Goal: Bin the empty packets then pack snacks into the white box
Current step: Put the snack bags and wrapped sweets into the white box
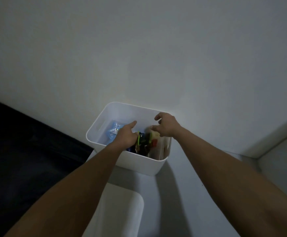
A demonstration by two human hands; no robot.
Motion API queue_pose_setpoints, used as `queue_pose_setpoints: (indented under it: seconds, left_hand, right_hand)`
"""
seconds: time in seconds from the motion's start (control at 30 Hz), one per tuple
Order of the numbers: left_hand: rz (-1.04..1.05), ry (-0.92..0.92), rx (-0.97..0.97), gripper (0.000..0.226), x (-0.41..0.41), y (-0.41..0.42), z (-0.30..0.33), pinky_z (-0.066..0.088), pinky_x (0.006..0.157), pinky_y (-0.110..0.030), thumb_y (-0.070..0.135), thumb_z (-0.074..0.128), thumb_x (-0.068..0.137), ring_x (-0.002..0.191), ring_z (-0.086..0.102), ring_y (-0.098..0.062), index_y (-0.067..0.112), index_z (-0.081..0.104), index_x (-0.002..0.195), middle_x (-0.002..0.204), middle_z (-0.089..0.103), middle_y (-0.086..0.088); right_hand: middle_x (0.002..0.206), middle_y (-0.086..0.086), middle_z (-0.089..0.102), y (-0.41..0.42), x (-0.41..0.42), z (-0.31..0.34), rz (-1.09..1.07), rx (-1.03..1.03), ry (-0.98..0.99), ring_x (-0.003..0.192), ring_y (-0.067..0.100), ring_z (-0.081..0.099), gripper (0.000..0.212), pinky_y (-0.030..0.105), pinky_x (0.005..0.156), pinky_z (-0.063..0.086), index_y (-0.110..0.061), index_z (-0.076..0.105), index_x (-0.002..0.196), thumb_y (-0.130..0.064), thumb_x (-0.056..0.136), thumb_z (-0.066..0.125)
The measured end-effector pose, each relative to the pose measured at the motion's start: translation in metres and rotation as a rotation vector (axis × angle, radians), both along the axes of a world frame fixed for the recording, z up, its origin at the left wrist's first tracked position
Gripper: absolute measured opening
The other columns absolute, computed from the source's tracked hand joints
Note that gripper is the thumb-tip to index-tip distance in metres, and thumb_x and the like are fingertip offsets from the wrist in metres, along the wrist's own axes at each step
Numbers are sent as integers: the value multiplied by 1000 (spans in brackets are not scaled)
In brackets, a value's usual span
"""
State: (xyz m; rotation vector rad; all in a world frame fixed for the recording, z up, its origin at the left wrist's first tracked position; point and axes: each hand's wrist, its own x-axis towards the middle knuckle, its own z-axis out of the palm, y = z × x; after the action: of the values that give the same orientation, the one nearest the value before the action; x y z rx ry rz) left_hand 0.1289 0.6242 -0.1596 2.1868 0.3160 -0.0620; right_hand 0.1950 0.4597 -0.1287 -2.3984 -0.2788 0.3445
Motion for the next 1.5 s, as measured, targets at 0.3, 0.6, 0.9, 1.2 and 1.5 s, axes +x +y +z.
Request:
queue_pose_setpoints:
  seconds: [0.3,0.6,0.9,1.2,1.5]
  left_hand:
    - [19,-137,57,42,21,-46,3,43,100,-29,18,64,86,111,61,-27,9,59,127,124,64,-12]
    - [-265,-320,76,29,40,-167,-11,49,86,-30,20,64,85,88,65,-25,11,67,113,100,71,-4]
    - [-488,127,184,46,46,-229,-98,43,105,-34,29,63,88,121,55,-21,12,55,130,133,59,-8]
    - [-509,-24,317,56,55,-261,-148,40,106,-34,22,67,85,127,46,-25,10,49,137,137,52,-11]
    - [-663,-217,494,36,45,-293,-166,41,92,-36,24,69,79,107,53,-27,16,62,114,114,63,-6]
  right_hand:
    - [99,8,68,-68,11,-11,-230,85,-97,89,33,68,26,48,85,56,-10,66,105,-20,81,72]
    - [104,13,70,-198,6,-48,-442,-32,45,94,30,68,30,45,88,55,-8,67,106,-22,81,73]
    - [121,13,64,-263,2,-105,-352,-301,109,109,31,59,37,30,84,47,-11,61,119,-19,83,65]
    - [139,7,51,-270,33,-155,-137,-415,41,127,29,43,58,43,102,42,-19,48,137,-13,82,65]
    - [117,12,56,-290,27,-175,-127,-507,-13,110,31,51,30,36,85,45,-14,63,112,-28,87,58]
